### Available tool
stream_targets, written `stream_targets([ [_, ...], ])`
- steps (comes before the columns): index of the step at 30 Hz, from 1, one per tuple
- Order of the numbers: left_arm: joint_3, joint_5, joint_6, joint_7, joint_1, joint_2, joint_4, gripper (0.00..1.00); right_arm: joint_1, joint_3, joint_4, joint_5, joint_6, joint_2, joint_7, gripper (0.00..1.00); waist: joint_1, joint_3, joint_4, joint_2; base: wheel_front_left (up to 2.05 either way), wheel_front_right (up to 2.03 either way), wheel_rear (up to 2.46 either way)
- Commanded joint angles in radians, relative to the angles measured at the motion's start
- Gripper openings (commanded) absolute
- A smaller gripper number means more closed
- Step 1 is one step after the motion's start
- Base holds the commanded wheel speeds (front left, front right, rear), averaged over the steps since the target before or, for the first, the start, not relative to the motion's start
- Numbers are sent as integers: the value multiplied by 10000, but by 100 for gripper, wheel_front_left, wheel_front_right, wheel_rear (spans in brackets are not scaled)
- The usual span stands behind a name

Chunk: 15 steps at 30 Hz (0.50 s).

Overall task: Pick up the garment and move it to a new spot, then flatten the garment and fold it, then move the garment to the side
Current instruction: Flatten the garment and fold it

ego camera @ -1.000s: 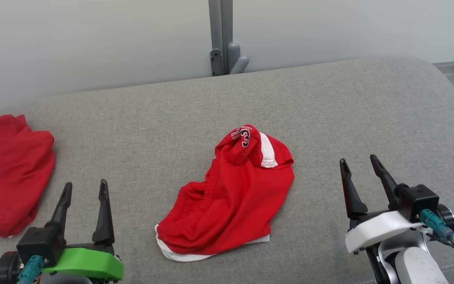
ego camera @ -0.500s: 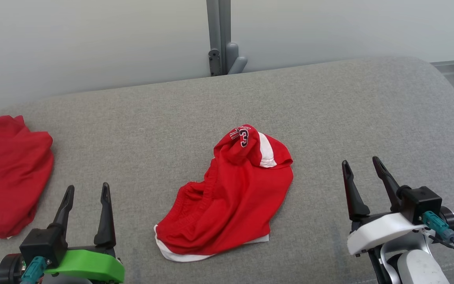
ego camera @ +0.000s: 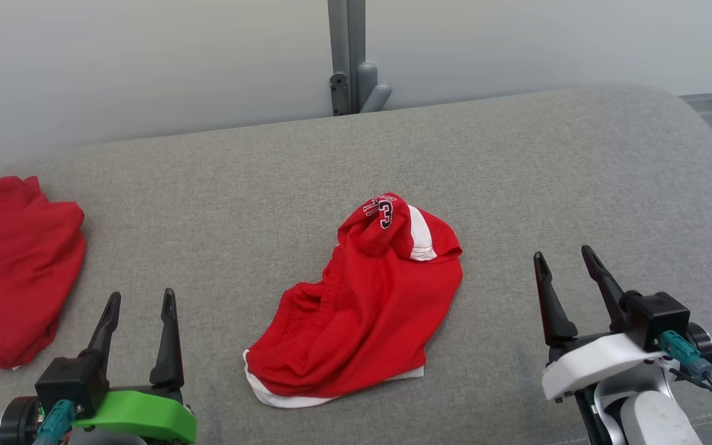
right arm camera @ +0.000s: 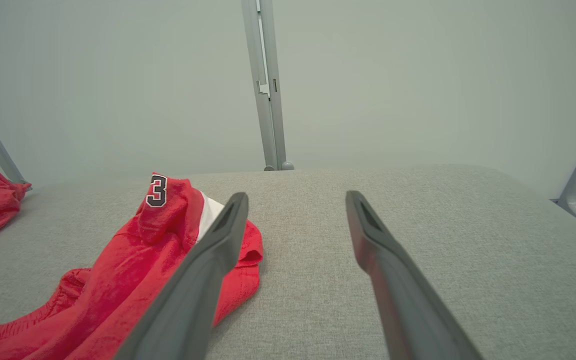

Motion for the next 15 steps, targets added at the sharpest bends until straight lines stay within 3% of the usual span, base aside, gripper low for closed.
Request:
stream_targets([
  [1, 6, -25, -34, -61, -192, 68, 6, 100, -34, 57, 20, -9, -3, -16, -30, 100, 0, 38, 13, -1, 0, 0, 0],
  [6, -68, 13, -99, -42, -464, 97, -73, 100, -275, 965, 274, -221, -1, -217, 550, 100, 0, 429, 117, -1, 0, 0, 0],
  [15, -361, 105, -385, -228, -1174, -51, 281, 100, -521, 3745, 1259, 64, -5, -829, 1384, 100, 0, 1305, 523, -1, 0, 0, 0],
])
